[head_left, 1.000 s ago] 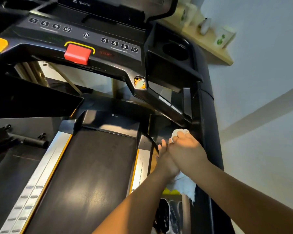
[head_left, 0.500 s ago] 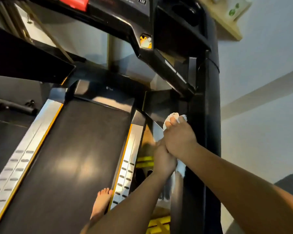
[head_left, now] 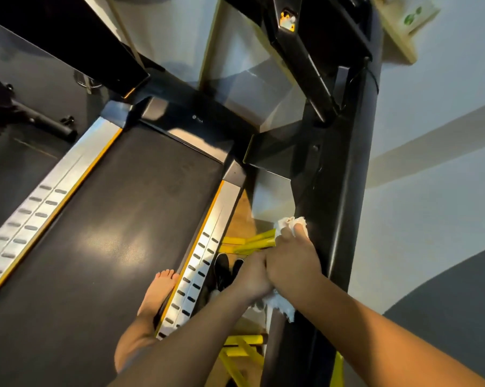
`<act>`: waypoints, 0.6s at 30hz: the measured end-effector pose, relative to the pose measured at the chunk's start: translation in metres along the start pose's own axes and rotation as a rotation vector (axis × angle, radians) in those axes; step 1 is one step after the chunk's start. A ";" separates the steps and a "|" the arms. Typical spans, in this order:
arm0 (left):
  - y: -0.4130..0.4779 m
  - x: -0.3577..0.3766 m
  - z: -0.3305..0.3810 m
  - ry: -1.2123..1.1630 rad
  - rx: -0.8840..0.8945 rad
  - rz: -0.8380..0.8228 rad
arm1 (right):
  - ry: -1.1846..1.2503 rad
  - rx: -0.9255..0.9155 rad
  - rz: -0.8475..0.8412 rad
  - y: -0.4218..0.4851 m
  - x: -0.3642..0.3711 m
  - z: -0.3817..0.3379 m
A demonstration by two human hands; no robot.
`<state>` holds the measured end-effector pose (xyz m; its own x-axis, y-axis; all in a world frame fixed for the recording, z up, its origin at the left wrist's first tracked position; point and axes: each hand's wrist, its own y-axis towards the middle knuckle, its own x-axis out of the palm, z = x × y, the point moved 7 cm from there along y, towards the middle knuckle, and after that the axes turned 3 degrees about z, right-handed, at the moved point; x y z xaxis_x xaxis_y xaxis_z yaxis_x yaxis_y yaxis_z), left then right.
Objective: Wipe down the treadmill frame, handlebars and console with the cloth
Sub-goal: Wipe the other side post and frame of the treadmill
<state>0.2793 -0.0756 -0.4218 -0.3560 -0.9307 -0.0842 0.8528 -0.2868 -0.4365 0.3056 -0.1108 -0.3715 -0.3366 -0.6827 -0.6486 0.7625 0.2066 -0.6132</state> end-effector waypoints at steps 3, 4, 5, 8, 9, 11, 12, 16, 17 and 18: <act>-0.032 0.007 -0.007 0.130 0.034 -0.028 | -0.060 -0.036 -0.107 -0.033 -0.003 -0.019; -0.044 0.010 -0.009 0.193 0.040 -0.043 | -0.063 -0.061 -0.110 -0.045 -0.002 -0.025; -0.055 0.011 -0.011 0.245 0.049 -0.044 | -0.061 -0.073 -0.091 -0.056 -0.004 -0.031; -0.087 0.010 -0.012 0.288 0.103 0.000 | 0.041 -0.115 0.034 -0.091 -0.009 -0.045; -0.098 0.011 -0.008 0.300 0.121 0.013 | 0.096 -0.100 0.152 -0.102 -0.014 -0.047; -0.117 0.012 -0.003 0.312 0.178 0.069 | 0.259 -0.050 0.411 -0.117 -0.009 -0.043; -0.125 0.013 0.000 0.324 0.224 0.123 | 0.365 -0.042 0.516 -0.126 -0.005 -0.042; -0.156 0.021 0.021 0.261 0.393 0.329 | 0.691 0.093 0.706 -0.173 0.008 -0.030; -0.164 0.021 0.028 0.230 0.435 0.353 | 0.736 0.148 0.758 -0.188 0.012 -0.024; -0.170 0.023 0.035 0.223 0.452 0.354 | 0.792 0.184 0.800 -0.200 0.018 -0.022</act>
<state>0.1391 -0.0559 -0.3182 -0.0516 -0.9311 -0.3611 0.9940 -0.0827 0.0713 0.1349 -0.1494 -0.2704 0.0778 0.2467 -0.9660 0.9628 0.2329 0.1371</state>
